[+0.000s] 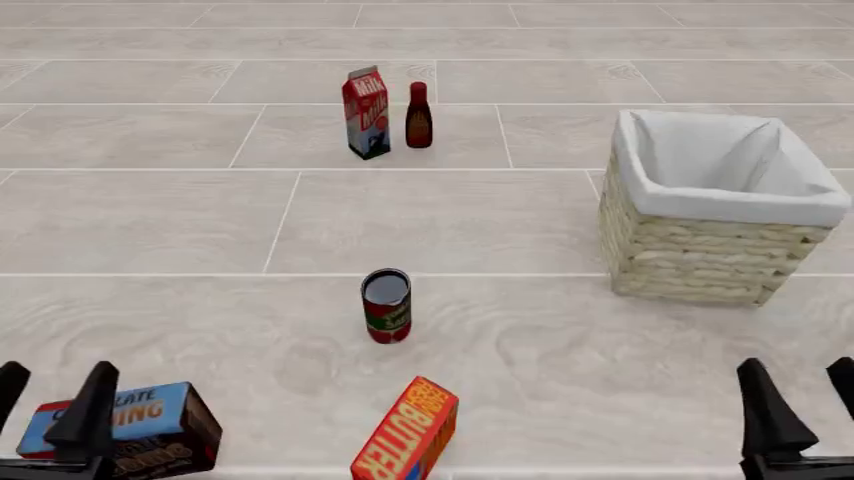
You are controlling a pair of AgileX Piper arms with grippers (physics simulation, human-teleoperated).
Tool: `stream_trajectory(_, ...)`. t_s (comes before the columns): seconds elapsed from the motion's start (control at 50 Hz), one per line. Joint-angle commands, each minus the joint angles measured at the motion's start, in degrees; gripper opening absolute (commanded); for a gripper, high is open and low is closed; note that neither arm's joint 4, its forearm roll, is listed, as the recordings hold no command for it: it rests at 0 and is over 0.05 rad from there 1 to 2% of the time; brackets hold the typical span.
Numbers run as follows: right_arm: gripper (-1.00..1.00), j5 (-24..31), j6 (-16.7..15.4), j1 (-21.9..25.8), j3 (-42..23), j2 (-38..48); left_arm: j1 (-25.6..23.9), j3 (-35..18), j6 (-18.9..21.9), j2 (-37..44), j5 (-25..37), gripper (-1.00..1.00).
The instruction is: Pick the tomato sauce and place it in the basket.
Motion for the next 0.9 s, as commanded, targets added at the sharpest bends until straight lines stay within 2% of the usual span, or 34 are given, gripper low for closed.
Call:
stream_trajectory(0.02, 1.0, -1.27, 0.45, 0.02, 0.68, 1.44, 0.0, 0.0, 0.0, 0.0, 0.0, 1.0)
stream_trajectory(0.12, 1.0, -3.95, 0.09, 0.44, 0.81, 4.66, 0.0, 0.0, 0.0, 0.0, 0.0, 1.0)
stream_trajectory(0.42, 1.0, -22.21, -1.89, 5.01, -0.07, 26.72, 0.0, 0.0, 0.0, 0.0, 0.0, 1.0)
stream_trajectory(0.72, 1.0, -29.91, -3.02, 9.07, -3.42, 40.27, 0.0, 0.0, 0.0, 0.0, 0.0, 1.0)
stream_trajectory(0.8, 1.0, -30.77, -3.32, 10.92, -5.28, 44.31, 0.0, 0.0, 0.0, 0.0, 0.0, 1.0)
stream_trajectory(0.84, 1.0, -31.45, -4.93, 11.2, -6.3, 46.82, 0.0, 0.0, 0.0, 0.0, 0.0, 1.0)
stream_trajectory(0.9, 1.0, -30.8, -4.89, 12.29, -7.67, 47.94, 0.0, 0.0, 0.0, 0.0, 0.0, 1.0)
